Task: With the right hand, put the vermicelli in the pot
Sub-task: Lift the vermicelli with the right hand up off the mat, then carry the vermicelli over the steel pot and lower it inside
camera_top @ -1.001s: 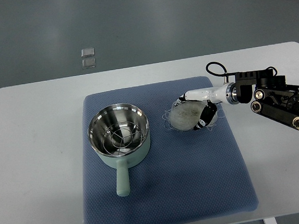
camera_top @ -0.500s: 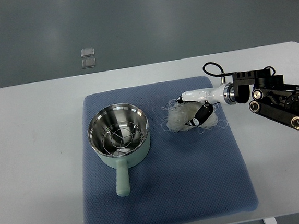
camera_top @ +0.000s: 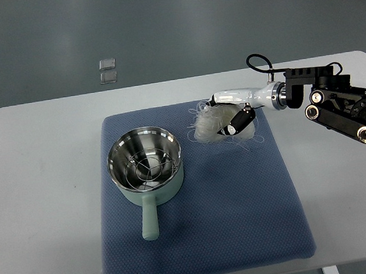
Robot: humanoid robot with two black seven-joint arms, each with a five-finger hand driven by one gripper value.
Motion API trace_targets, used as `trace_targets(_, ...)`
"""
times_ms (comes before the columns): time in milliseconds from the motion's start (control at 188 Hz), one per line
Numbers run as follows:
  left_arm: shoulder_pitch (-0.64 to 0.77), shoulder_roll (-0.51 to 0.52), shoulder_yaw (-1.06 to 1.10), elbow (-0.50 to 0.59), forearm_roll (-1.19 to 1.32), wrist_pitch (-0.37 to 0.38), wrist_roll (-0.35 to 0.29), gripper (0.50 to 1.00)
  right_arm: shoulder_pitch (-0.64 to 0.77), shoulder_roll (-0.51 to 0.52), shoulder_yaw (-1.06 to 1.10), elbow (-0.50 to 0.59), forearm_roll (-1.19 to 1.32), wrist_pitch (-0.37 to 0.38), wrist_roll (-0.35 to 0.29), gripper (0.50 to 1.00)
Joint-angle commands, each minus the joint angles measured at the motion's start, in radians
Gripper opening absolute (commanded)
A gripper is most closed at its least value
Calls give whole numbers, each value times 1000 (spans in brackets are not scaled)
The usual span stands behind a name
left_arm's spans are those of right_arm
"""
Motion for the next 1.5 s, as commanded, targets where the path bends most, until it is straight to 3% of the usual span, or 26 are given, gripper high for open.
trace_targets(0, 0, 0, 0, 0, 0, 0, 0, 1000, 27, 0, 18, 0, 2, 6, 5, 500)
trace_targets(543, 0, 0, 0, 0, 0, 0, 0, 1000, 206, 55, 41, 2, 172, 18, 11, 500)
trace_targets(735, 0, 0, 0, 0, 0, 0, 0, 1000, 251, 95, 39, 0, 220, 81, 9, 500)
trace_targets(900, 0, 0, 0, 0, 0, 0, 0, 1000, 260, 146, 38, 2, 220, 133, 6, 500)
trace_targets(1256, 0, 0, 0, 0, 0, 0, -1, 1000, 246, 255, 19, 0, 217, 142, -1, 500)
trace_targets(1283, 0, 0, 0, 0, 0, 0, -1, 1000, 245, 258, 18, 0, 217, 149, -3, 539)
trace_targets(1379, 0, 0, 0, 0, 0, 0, 0, 1000, 223, 258, -1, 0, 215, 166, -4, 611)
trace_targets(1448, 0, 0, 0, 0, 0, 0, 0, 1000, 205, 259, -14, 0, 212, 167, -6, 758)
trace_targets(1496, 0, 0, 0, 0, 0, 0, 0, 1000, 193, 262, -18, -3, 208, 169, -6, 787)
